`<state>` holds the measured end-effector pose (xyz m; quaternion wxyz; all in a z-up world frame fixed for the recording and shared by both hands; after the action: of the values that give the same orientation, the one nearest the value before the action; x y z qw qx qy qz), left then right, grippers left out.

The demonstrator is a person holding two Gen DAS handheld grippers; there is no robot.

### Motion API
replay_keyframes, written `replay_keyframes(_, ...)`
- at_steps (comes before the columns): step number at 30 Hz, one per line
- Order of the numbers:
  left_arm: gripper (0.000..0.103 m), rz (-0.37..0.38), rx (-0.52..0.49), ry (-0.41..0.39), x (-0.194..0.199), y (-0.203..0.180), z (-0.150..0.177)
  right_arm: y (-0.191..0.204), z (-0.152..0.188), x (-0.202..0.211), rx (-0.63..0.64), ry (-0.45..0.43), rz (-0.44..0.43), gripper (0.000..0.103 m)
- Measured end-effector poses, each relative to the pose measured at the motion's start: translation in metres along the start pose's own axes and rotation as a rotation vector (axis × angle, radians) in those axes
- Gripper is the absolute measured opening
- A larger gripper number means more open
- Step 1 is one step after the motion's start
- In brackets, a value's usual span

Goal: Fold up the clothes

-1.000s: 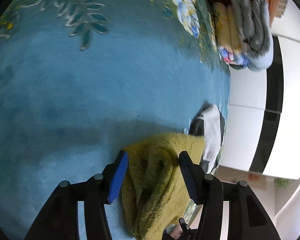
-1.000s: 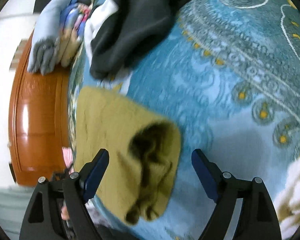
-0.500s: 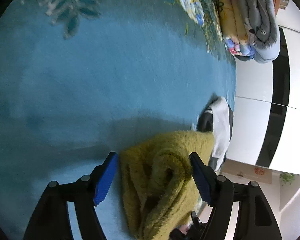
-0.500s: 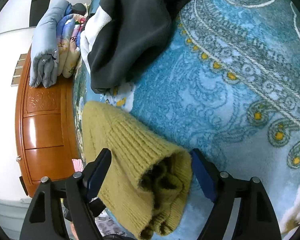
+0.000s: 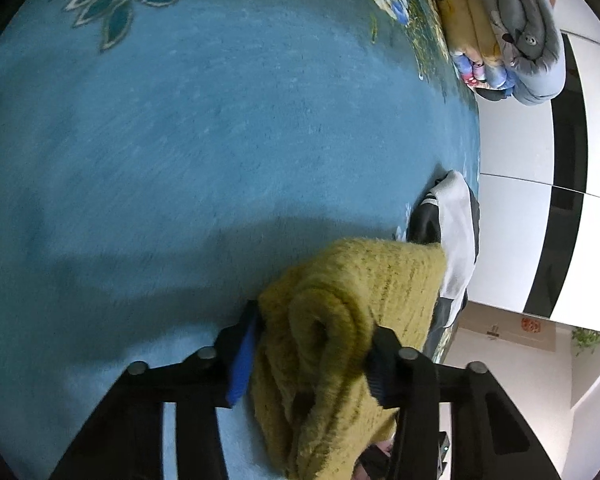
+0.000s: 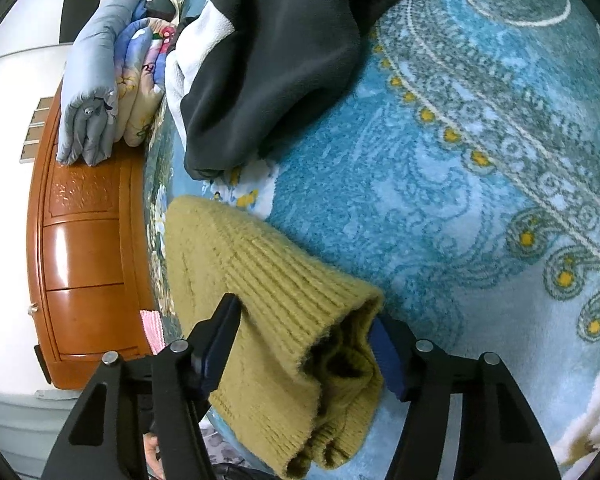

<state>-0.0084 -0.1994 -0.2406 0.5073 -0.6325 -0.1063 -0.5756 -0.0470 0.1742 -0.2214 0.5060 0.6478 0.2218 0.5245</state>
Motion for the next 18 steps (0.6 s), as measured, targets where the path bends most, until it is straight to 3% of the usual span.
replay_keyframes(5, 0.037, -0.025, -0.007, 0.029, 0.011, -0.007, 0.021, 0.011, -0.016, -0.005, 0.027, 0.022, 0.027, 0.060)
replay_keyframes(10, 0.037, -0.020, 0.005, 0.072, 0.014, -0.005, 0.035, 0.022, -0.036, -0.009, 0.059, 0.032, 0.046, 0.056)
replay_keyframes(13, 0.043, 0.010, 0.014, 0.084, 0.015, -0.005, 0.032, 0.020, -0.039, -0.009, 0.052, 0.042, 0.053, 0.056)
replay_keyframes(18, 0.063, 0.006, -0.053, 0.037, 0.027, -0.002, 0.011, 0.008, -0.029, 0.007, 0.050, 0.032, 0.036, 0.061)
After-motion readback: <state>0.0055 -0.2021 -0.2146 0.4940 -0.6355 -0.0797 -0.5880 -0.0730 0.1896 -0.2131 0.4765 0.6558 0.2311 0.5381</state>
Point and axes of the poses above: each gripper's, at about its wrist camera, not at the fingertips, and x roughly against the way its jaws point, y to its left, z to its underside, the point moved 9 cm from there along -x, roughly the way its jaws point, and after that the axes turned 15 degrees about -z, right-handed, at the moved point
